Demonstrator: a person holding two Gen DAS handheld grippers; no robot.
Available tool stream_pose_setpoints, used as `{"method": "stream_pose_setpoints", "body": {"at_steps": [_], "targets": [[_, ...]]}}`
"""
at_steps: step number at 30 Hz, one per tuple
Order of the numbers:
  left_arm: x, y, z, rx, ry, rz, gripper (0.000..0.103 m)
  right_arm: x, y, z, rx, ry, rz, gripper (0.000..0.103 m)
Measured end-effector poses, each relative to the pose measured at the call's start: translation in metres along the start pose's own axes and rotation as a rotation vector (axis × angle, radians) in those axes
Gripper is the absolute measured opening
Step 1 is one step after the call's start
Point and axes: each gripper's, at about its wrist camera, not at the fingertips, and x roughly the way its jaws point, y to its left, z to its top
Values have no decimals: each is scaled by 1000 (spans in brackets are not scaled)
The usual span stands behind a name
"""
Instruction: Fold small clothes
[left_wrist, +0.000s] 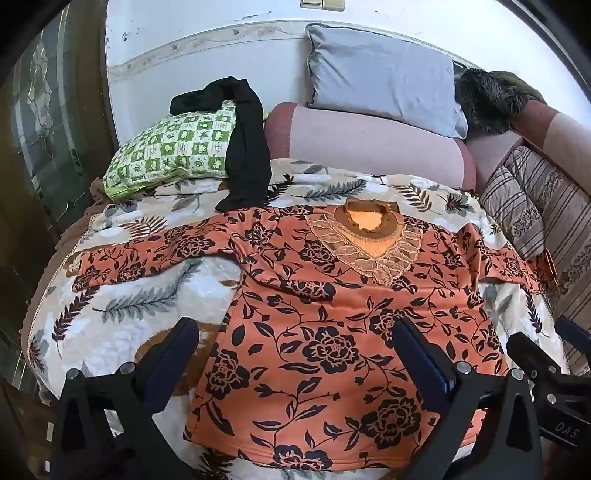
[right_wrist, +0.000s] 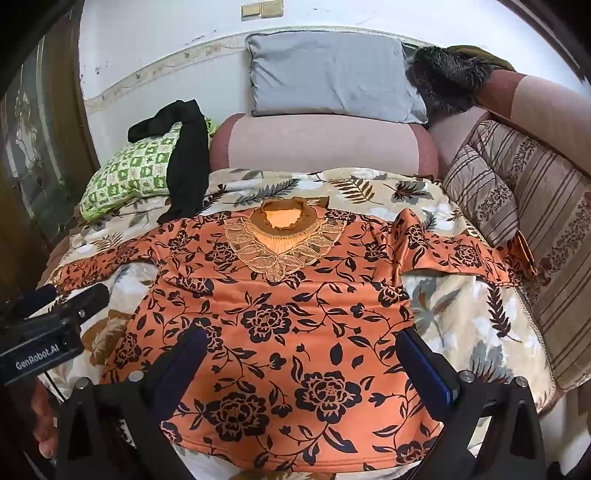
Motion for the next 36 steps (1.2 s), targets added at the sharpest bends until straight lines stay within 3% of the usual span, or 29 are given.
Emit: {"method": "stream_pose_setpoints", "body": {"at_steps": [36], "targets": [[5, -3, -2, 29, 0, 23, 103, 5, 1, 8, 2, -54, -8, 103]]}}
